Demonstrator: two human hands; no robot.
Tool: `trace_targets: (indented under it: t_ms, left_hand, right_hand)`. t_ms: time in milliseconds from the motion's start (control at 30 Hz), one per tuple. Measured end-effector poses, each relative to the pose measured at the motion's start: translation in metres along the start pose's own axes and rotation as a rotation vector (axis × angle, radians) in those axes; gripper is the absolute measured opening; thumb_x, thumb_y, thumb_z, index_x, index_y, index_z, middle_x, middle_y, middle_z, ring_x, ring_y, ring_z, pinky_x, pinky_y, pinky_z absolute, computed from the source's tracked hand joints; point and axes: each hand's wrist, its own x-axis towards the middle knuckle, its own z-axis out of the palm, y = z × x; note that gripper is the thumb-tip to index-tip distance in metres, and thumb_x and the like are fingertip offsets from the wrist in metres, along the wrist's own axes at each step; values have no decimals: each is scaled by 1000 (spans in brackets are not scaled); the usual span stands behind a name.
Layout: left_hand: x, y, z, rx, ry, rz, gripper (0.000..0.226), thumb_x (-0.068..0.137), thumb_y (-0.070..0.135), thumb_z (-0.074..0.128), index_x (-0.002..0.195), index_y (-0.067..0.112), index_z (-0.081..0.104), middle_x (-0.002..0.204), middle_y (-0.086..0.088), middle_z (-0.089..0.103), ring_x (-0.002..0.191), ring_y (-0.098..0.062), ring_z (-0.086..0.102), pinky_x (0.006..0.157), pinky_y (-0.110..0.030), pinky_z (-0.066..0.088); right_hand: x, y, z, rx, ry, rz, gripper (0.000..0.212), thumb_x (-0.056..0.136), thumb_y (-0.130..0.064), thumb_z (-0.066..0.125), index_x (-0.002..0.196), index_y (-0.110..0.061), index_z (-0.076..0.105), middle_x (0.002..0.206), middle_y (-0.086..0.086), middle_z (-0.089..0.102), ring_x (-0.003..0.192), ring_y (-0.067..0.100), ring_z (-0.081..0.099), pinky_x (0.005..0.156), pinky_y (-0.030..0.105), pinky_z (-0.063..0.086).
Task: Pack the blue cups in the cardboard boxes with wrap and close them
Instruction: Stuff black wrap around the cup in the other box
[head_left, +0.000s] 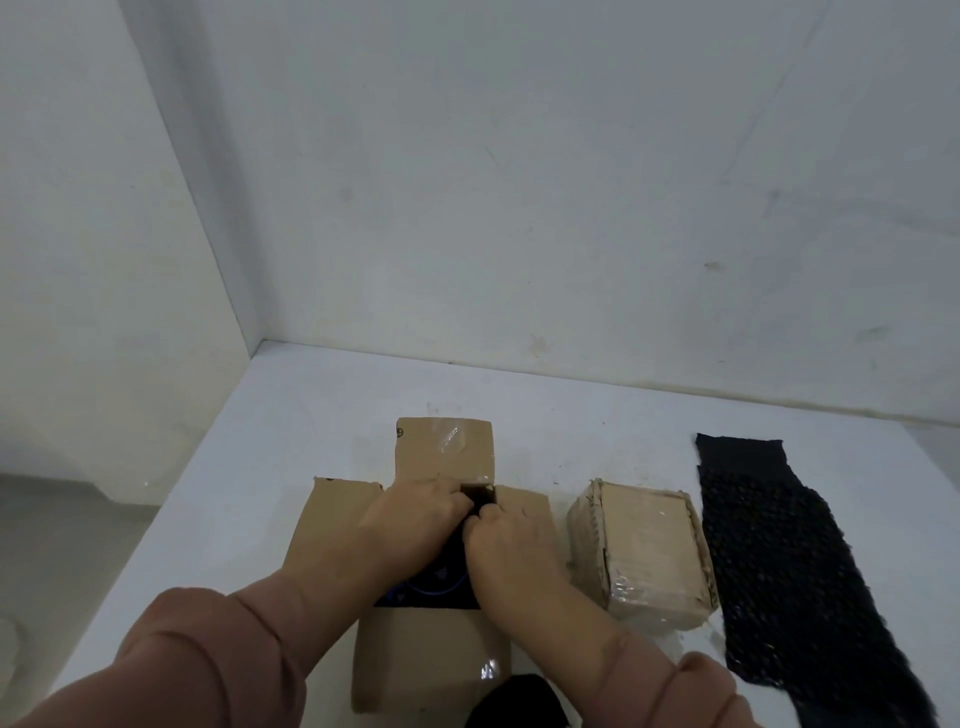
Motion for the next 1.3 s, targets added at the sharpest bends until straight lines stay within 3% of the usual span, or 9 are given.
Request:
trace_targets:
  t_ms: [100,267,367,500,700,867,1067,1167,1300]
  left_hand:
    - [-1,1,0,-8,-5,-2,27,89,13,47,113,16,58,116,-3,57,104,-19,56,84,-35,48]
    - [-4,0,1,-36,13,-24,26,89,15,49,113,17,58,125,-1,51,106,-18,55,84,-38,49]
    - [-5,1,3,-87,61,-26,27,87,12,51,113,16,59,126,-1,53,106,-17,56,84,-30,48]
    - [-7,-1,-4,-236,221,-203,25,90,10,47,108,16,64,108,-3,61,86,-21,61,74,-32,51]
    - [19,55,-29,-513,401,-202,21,91,12,52,105,12,68,103,1,67,95,-13,60,79,-14,38]
    - [77,145,-26,-628,260,-59,26,91,15,50,113,16,64,109,-1,60,96,-11,55,79,-14,34]
    - [148,259,6,-745,7,-38,32,93,13,43,119,15,61,126,-7,58,114,-21,54,92,-22,38]
    - [182,300,30,-944,-212,-321,39,93,13,45,131,15,51,135,-6,52,118,-22,51,91,-26,43]
    - [209,323,54,-1384,-304,-863,38,92,8,47,129,1,47,95,-6,55,73,-15,54,58,-25,48]
  right_hand:
    - [2,-1,-2,-45,46,-25,16,78,-6,57,93,-4,61,92,15,64,81,29,59,62,34,32]
    - [0,-3,-1,-88,65,-1,33,25,-21,82,44,-20,55,42,-2,52,36,12,48,38,20,24]
    - [1,2,0,5,61,-11,27,34,-20,83,50,-18,61,51,-1,59,45,13,55,40,18,34]
    - [-1,36,-9,496,15,126,21,86,-16,56,98,-18,72,100,-1,66,92,13,58,74,15,38]
    - [-41,128,-37,1003,329,551,16,81,-13,64,78,-28,71,77,-14,66,70,3,58,65,16,43]
    - [-91,210,-7,1050,353,842,12,84,-14,62,83,-22,72,78,-1,68,72,16,61,72,37,53]
    - [-157,294,46,794,117,1025,21,81,-10,63,99,-18,69,112,10,67,96,24,62,84,31,47]
    - [-175,320,63,651,-82,919,47,82,-9,63,128,-14,55,144,9,42,128,22,44,102,25,33]
    - [-184,330,80,633,-241,741,57,87,-14,60,140,-24,41,158,5,13,142,21,19,111,23,20]
